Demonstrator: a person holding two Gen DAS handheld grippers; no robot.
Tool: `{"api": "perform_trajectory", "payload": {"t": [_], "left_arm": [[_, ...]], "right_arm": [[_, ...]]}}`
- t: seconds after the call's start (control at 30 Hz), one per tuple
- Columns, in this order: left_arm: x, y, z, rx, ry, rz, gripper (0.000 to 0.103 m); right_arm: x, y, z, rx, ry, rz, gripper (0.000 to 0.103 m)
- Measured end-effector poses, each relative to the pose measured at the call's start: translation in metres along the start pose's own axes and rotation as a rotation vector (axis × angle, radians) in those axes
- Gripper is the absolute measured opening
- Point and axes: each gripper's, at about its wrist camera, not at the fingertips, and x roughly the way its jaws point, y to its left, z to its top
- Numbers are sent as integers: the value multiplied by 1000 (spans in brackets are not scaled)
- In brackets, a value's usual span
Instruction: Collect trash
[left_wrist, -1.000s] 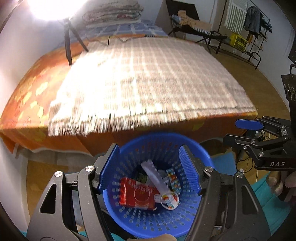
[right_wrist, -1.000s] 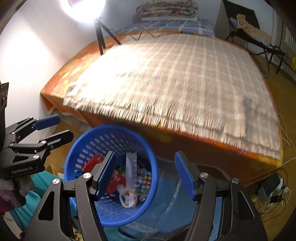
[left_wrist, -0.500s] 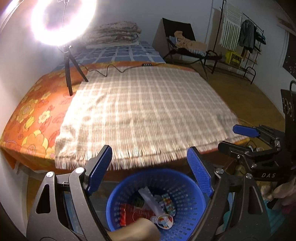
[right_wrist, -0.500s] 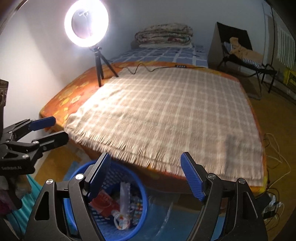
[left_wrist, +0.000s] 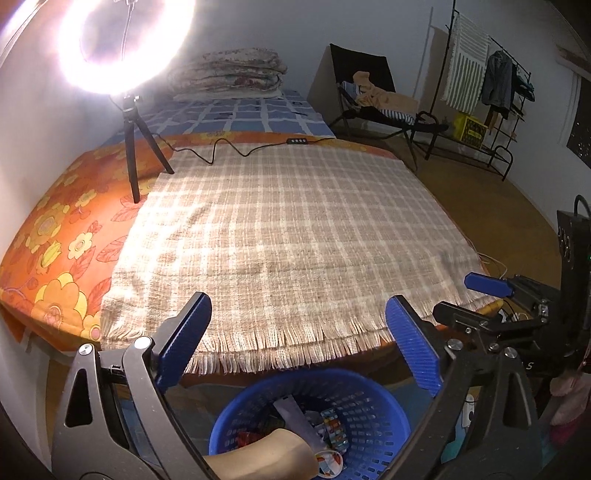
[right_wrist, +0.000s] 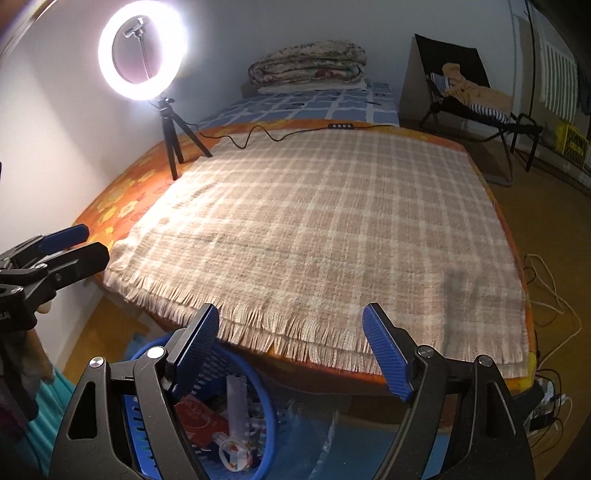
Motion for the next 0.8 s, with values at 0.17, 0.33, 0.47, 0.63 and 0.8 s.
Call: {"api": "perform_trajectory", "payload": {"t": [0.17, 0.33, 0.47, 0.63, 0.8], "left_arm": [[10, 2, 0, -10, 17, 1, 98], [12, 4, -1, -13, 18, 6, 99], [12, 5, -2, -18, 21, 9, 100], [11, 6, -2, -19, 20, 8, 100], [11, 6, -3, -17, 19, 10, 100]], "right_arm": [[6, 0, 2, 3, -4, -2, 80], [9, 1, 2, 10, 3, 8, 80], [10, 3, 1, 3, 10, 5, 80], [10, 3, 1, 6, 11, 5, 80], [9, 2, 1, 22, 14, 14, 80]]}}
